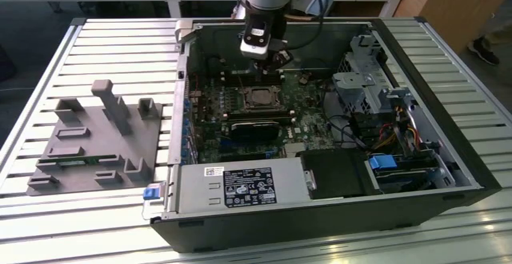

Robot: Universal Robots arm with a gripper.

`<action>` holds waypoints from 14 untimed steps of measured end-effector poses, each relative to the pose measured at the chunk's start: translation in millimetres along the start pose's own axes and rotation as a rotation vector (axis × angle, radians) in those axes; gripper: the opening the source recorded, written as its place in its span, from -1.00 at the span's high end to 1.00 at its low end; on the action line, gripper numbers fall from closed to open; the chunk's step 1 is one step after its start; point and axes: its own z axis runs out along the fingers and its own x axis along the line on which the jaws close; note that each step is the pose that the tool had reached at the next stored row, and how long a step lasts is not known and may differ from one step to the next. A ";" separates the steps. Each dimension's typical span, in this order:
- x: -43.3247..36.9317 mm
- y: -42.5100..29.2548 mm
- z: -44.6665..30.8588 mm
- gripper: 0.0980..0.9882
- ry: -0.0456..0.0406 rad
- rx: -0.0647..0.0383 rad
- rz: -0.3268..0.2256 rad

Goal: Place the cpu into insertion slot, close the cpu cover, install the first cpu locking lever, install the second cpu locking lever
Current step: 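Install the first cpu locking lever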

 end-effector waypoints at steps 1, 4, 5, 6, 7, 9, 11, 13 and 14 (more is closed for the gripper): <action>0.0 0.0 0.0 0.98 0.0004 0.000 -0.018; 0.0 0.0 0.0 0.98 0.0015 -0.001 -0.071; 0.0 0.0 0.0 0.98 0.0018 -0.002 -0.086; 0.1 -0.2 0.0 0.98 0.0021 -0.002 -0.100; 0.5 -0.6 0.0 0.98 0.0024 -0.002 -0.110; 2.2 -2.7 -0.1 0.98 0.0026 -0.003 -0.121; 5.5 -6.6 -0.2 0.98 0.0027 -0.003 -0.125; 8.9 -10.8 -0.4 0.98 0.0027 -0.003 -0.127; 9.7 -11.6 -0.3 0.98 0.0028 -0.003 -0.132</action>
